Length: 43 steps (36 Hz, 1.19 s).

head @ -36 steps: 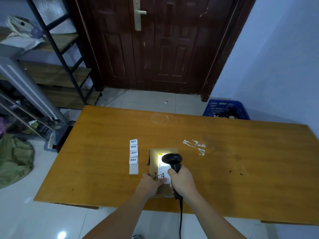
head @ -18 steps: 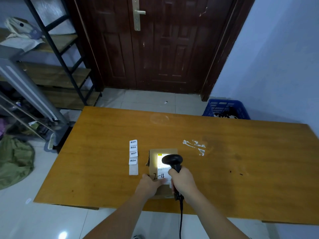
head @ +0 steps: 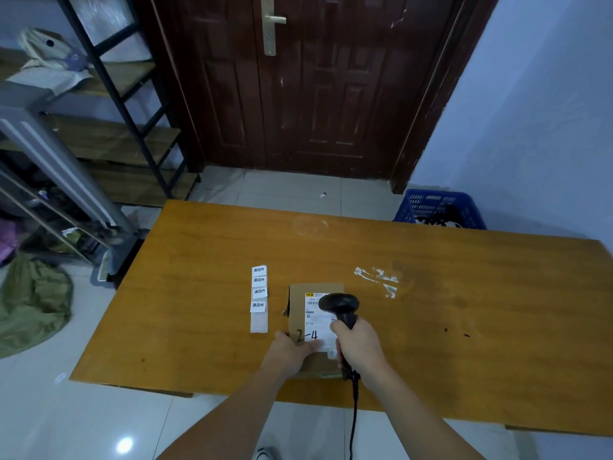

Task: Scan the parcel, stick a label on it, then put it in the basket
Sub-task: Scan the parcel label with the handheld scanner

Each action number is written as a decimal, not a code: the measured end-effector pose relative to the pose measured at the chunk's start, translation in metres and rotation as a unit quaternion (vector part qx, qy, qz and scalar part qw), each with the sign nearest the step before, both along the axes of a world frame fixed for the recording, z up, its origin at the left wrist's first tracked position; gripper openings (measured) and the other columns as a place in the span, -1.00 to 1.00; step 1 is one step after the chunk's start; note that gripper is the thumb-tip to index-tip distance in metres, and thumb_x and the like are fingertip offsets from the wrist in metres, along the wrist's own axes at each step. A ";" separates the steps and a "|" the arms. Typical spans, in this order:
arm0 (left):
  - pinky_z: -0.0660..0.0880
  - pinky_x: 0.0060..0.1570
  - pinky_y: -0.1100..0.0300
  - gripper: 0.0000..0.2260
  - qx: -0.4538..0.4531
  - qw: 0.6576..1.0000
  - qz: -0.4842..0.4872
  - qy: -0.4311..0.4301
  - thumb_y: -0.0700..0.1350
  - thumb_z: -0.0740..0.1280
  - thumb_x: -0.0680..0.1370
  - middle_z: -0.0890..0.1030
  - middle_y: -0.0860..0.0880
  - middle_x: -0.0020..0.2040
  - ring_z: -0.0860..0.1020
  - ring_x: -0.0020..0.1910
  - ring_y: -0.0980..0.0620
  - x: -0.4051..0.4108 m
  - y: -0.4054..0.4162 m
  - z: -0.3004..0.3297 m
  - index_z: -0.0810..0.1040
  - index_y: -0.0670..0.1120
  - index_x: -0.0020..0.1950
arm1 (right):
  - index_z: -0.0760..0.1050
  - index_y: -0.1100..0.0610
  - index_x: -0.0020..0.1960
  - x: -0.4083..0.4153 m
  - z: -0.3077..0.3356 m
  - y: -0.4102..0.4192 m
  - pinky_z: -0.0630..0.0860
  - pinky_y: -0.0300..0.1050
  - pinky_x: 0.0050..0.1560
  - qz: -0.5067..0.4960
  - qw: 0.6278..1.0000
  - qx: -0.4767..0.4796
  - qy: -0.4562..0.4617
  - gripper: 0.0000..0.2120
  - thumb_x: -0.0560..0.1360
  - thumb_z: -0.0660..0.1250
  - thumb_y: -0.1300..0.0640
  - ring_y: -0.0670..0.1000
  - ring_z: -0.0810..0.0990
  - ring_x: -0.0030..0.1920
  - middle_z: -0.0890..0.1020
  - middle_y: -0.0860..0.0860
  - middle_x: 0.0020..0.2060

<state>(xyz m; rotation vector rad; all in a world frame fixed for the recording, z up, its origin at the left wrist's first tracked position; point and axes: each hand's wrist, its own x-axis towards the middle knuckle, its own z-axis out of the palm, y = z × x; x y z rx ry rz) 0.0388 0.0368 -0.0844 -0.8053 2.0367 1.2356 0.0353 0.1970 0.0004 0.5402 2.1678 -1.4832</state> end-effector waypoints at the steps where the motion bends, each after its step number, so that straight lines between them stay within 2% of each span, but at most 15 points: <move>1: 0.59 -0.02 0.07 -0.21 0.001 1.000 0.001 0.000 0.30 0.55 0.38 0.55 -0.03 0.20 0.57 0.12 -0.06 0.000 0.000 -0.001 0.34 -0.09 0.42 | 0.45 0.17 -0.01 -0.001 -0.002 0.004 0.51 -0.15 -0.50 -0.007 1.000 0.011 0.004 -0.85 0.59 0.30 0.08 0.00 0.52 -0.57 0.55 0.06 -0.45; 4: 0.61 0.14 -0.01 -0.26 -0.005 1.000 0.003 0.009 0.25 0.55 0.40 0.57 -0.09 0.32 0.58 0.21 -0.11 0.000 0.000 -0.002 0.36 -0.09 0.40 | 0.45 0.13 -0.01 -0.003 -0.011 0.025 0.45 -0.20 -0.56 -0.034 0.998 0.046 0.011 -0.87 0.59 0.31 0.06 -0.02 0.53 -0.60 0.56 0.07 -0.42; 10: 0.58 0.24 -0.10 -0.32 0.003 0.999 -0.003 0.038 0.22 0.53 0.46 0.56 -0.09 0.36 0.56 0.29 -0.13 0.002 0.002 -0.001 0.37 -0.09 0.41 | 0.49 0.14 0.01 0.003 -0.036 0.075 0.48 -0.13 -0.45 -0.071 0.994 0.086 -0.019 -0.89 0.61 0.31 0.09 0.01 0.56 -0.51 0.60 0.11 -0.38; 18: 0.59 0.18 -0.03 -0.39 0.003 0.998 -0.024 0.050 0.20 0.50 0.49 0.57 -0.08 0.35 0.57 0.24 -0.10 0.002 0.000 0.001 0.37 -0.09 0.37 | 0.49 0.18 0.09 0.024 -0.072 0.113 0.44 -0.11 -0.37 -0.061 0.986 0.139 -0.076 -0.85 0.63 0.29 0.10 0.07 0.58 -0.41 0.62 0.14 -0.29; 27: 0.59 0.13 0.01 -0.38 -0.002 0.998 -0.016 0.058 0.20 0.51 0.48 0.56 -0.07 0.36 0.57 0.25 -0.10 0.005 0.001 0.001 0.39 -0.07 0.39 | 0.49 0.17 0.11 0.023 -0.091 0.121 0.49 -0.06 -0.35 -0.080 0.986 0.118 -0.087 -0.85 0.62 0.33 0.10 0.11 0.61 -0.37 0.62 0.14 -0.26; 32: 0.58 0.04 0.08 -0.39 0.003 0.998 -0.010 0.065 0.22 0.52 0.47 0.56 -0.06 0.37 0.55 0.14 -0.03 0.006 0.001 0.002 0.38 -0.04 0.37 | 0.49 0.18 0.14 0.020 -0.099 0.120 0.52 -0.03 -0.32 -0.079 0.986 0.108 -0.096 -0.82 0.63 0.34 0.08 0.13 0.63 -0.33 0.62 0.16 -0.22; 35: 0.58 0.10 0.04 -0.35 -0.003 0.998 -0.011 0.065 0.22 0.51 0.47 0.55 -0.05 0.38 0.56 0.22 -0.07 0.006 0.002 0.002 0.38 -0.05 0.42 | 0.50 0.19 0.15 0.018 -0.104 0.121 0.53 -0.04 -0.32 -0.072 0.986 0.110 -0.104 -0.79 0.63 0.34 0.05 0.14 0.66 -0.30 0.65 0.17 -0.19; 39: 0.57 0.16 0.01 -0.36 0.002 0.998 -0.006 0.068 0.18 0.51 0.49 0.56 -0.06 0.38 0.56 0.27 -0.10 0.007 0.002 0.002 0.39 -0.07 0.44 | 0.52 0.22 0.15 0.015 -0.109 0.121 0.59 0.01 -0.23 -0.059 0.984 0.119 -0.115 -0.74 0.63 0.34 0.02 0.15 0.68 -0.25 0.69 0.20 -0.14; 43: 0.57 0.12 0.05 -0.36 0.003 0.997 0.006 0.072 0.16 0.52 0.49 0.57 -0.05 0.36 0.56 0.19 -0.05 0.009 0.004 0.001 0.40 -0.08 0.44 | 0.53 0.24 0.16 0.012 -0.113 0.122 0.61 0.05 -0.08 -0.050 0.982 0.133 -0.122 -0.68 0.62 0.35 -0.03 0.16 0.71 -0.15 0.71 0.21 -0.06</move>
